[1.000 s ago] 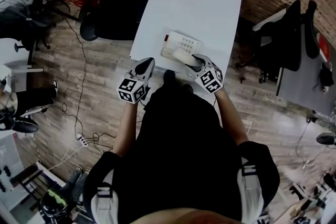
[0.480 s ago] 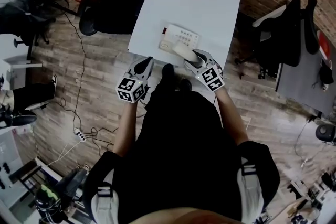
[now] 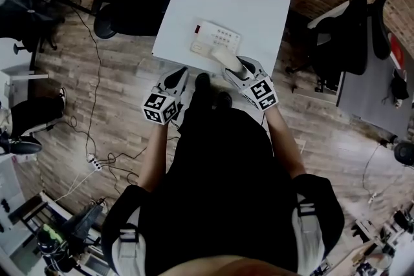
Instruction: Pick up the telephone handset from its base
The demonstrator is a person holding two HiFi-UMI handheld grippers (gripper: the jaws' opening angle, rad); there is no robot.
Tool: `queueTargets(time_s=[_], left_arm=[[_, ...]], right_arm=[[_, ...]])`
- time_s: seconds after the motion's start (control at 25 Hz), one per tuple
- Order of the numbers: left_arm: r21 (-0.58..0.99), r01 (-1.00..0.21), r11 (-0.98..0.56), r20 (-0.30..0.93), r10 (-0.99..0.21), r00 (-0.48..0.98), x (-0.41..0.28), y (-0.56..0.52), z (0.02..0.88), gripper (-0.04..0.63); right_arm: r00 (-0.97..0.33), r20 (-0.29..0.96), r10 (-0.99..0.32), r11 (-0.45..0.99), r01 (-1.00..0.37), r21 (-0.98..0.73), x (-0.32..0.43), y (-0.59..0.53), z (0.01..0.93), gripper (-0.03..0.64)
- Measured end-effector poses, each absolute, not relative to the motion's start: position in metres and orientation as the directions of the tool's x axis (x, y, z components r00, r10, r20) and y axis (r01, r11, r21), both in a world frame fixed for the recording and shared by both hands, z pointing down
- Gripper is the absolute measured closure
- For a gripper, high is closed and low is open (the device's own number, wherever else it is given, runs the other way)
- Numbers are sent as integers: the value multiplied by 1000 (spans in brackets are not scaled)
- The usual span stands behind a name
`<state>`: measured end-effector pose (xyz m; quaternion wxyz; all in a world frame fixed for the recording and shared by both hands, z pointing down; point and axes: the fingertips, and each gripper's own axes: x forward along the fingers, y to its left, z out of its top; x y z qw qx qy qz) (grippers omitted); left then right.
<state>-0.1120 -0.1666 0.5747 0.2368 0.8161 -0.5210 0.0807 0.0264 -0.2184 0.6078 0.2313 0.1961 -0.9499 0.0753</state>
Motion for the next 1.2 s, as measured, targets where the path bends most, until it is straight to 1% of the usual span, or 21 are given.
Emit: queueTargets(time_s=[0.52,0.76,1.2], left_arm=[[283,-889,-359,374,-813,447,-76,-137,571,575],[272,-886,-375,386,-801,457,-62,-126,572,575],[251,-881,-401,408,-781,472,-37,-117,567,575]], right_arm=[[-832,420,-363,902,-426,-65,62,-193,596,407],[-837,392,-382,885,-453,-105,76,-184,596,407],[-841,378,-388,876,-464,-133,96,-175,599,407]])
